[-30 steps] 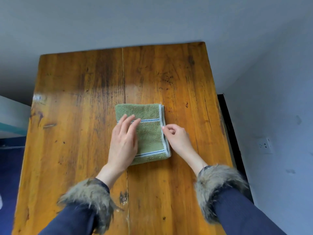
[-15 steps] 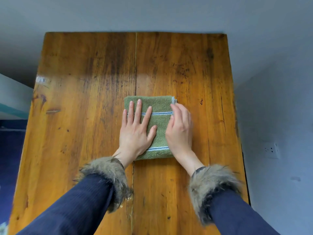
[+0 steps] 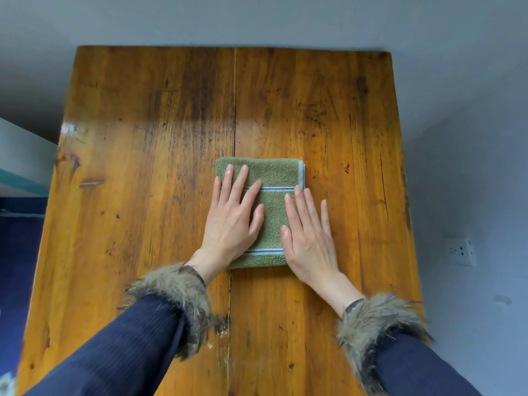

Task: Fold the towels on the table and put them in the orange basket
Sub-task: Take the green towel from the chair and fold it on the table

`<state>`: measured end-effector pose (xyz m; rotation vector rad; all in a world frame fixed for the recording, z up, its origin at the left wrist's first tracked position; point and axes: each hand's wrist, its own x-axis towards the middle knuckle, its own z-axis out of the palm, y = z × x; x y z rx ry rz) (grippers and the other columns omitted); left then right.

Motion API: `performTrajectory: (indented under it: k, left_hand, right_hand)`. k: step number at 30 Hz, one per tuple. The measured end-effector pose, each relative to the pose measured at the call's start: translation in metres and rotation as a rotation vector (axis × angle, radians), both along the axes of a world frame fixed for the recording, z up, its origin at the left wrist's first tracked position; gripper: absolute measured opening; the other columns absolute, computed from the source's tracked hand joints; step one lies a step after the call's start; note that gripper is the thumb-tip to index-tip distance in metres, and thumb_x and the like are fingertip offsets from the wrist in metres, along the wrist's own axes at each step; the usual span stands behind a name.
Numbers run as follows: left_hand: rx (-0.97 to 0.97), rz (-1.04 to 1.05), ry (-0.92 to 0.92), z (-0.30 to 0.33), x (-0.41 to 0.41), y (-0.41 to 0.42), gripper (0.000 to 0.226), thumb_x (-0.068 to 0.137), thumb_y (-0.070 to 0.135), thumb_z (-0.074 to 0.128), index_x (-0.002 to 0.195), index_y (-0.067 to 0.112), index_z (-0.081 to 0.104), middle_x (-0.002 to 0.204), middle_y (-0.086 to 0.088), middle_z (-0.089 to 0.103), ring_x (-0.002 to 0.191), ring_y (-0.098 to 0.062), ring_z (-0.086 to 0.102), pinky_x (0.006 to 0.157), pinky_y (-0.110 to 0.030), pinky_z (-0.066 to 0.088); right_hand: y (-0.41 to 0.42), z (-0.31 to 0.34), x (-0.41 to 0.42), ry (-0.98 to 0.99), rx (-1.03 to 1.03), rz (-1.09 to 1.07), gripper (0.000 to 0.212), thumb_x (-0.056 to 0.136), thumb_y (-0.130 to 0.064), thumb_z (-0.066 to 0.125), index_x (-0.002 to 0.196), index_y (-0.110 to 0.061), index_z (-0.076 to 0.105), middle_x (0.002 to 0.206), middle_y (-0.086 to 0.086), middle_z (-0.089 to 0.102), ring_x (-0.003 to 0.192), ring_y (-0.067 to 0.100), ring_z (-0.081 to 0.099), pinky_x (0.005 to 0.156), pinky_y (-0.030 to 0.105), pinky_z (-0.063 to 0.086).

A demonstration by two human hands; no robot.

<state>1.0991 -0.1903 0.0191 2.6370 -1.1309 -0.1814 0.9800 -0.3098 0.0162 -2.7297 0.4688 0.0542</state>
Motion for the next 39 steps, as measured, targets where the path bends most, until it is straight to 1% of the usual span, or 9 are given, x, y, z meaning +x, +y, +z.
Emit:
performTrajectory:
  k: [7,16,18,20,24,27,32,35,39]
  left_hand:
    - [0.021,0.012,-0.045,-0.002,0.02,-0.01,0.057,0.093,0.043,0.032,0.141,0.012,0.039,0.153,-0.014,0.025,0.144,-0.032,0.016,0.116,-0.05,0.013]
    - [0.077,-0.004,0.036,-0.002,0.019,-0.008,0.057,0.097,0.041,0.034,0.147,0.016,0.027,0.157,-0.013,0.011,0.145,-0.031,0.004,0.117,-0.049,0.005]
    - [-0.077,0.019,0.121,0.006,0.016,0.002,0.052,0.096,0.028,0.045,0.144,0.011,0.033,0.155,-0.017,0.016,0.145,-0.032,0.009,0.118,-0.045,0.01]
    - [-0.226,0.125,0.176,0.012,0.01,0.015,0.049,0.094,0.017,0.051,0.139,0.003,0.038,0.149,-0.021,0.028,0.141,-0.033,0.023,0.117,-0.041,0.019]
    - [-0.31,0.451,0.386,0.02,0.006,0.033,0.049,0.091,0.016,0.055,0.137,0.007,0.038,0.118,-0.011,0.053,0.105,-0.022,0.054,0.097,-0.034,0.041]
    - [-0.288,0.619,0.594,0.019,0.015,0.035,0.045,0.09,0.025,0.058,0.132,0.012,0.045,0.089,0.006,0.059,0.078,-0.006,0.055,0.083,-0.028,0.044]
    - [-0.356,0.7,0.938,0.014,0.025,0.037,0.043,0.086,0.024,0.065,0.126,0.019,0.049,0.083,0.003,0.059,0.085,-0.011,0.059,0.092,-0.047,0.049]
    - [-0.325,0.656,0.972,0.011,0.028,0.036,0.05,0.082,0.021,0.07,0.127,0.024,0.048,0.076,0.001,0.056,0.081,-0.012,0.058,0.088,-0.043,0.049]
    - [-0.313,0.659,1.001,0.014,0.031,0.034,0.053,0.081,0.021,0.071,0.128,0.027,0.047,0.08,0.0,0.06,0.08,-0.011,0.06,0.069,-0.03,0.047]
  right_hand:
    - [-0.03,-0.003,0.054,0.073,-0.089,0.01,0.058,0.1,-0.036,0.021,0.149,-0.011,0.001,0.158,0.004,-0.007,0.144,0.014,-0.012,0.117,0.039,-0.013]
    - [-0.031,-0.004,0.049,0.044,0.111,0.031,0.059,0.1,-0.032,0.027,0.15,-0.019,-0.002,0.152,-0.007,-0.022,0.141,0.01,-0.02,0.117,0.041,-0.01]
    - [-0.027,0.004,0.035,-0.031,0.212,-0.045,0.06,0.098,-0.026,0.038,0.15,-0.019,0.009,0.157,-0.002,-0.01,0.144,0.011,-0.007,0.118,0.036,-0.001]
    - [-0.023,0.012,0.021,-0.104,0.347,-0.238,0.055,0.096,-0.025,0.047,0.146,-0.014,0.027,0.154,0.005,0.021,0.14,0.013,0.022,0.116,0.033,0.018]
    - [-0.029,0.023,0.023,0.017,0.557,-0.598,0.045,0.092,-0.032,0.056,0.129,-0.01,0.048,0.115,0.005,0.057,0.108,0.019,0.054,0.096,0.034,0.042]
    - [-0.038,0.027,0.036,0.178,0.663,-0.651,0.047,0.089,-0.039,0.058,0.125,-0.008,0.051,0.108,0.004,0.062,0.108,0.023,0.057,0.097,0.04,0.044]
    - [-0.044,0.028,0.045,0.286,0.658,-0.673,0.051,0.086,-0.043,0.06,0.123,-0.01,0.051,0.123,0.004,0.056,0.114,0.023,0.052,0.098,0.043,0.042]
    - [-0.043,0.027,0.047,0.311,0.754,-0.698,0.045,0.087,-0.039,0.061,0.111,-0.001,0.061,0.117,0.013,0.064,0.107,0.032,0.06,0.097,0.049,0.045]
    - [-0.042,0.033,0.051,0.273,0.811,-0.682,0.029,0.087,-0.031,0.062,0.079,-0.004,0.062,0.089,0.015,0.068,0.087,0.03,0.065,0.085,0.04,0.051]
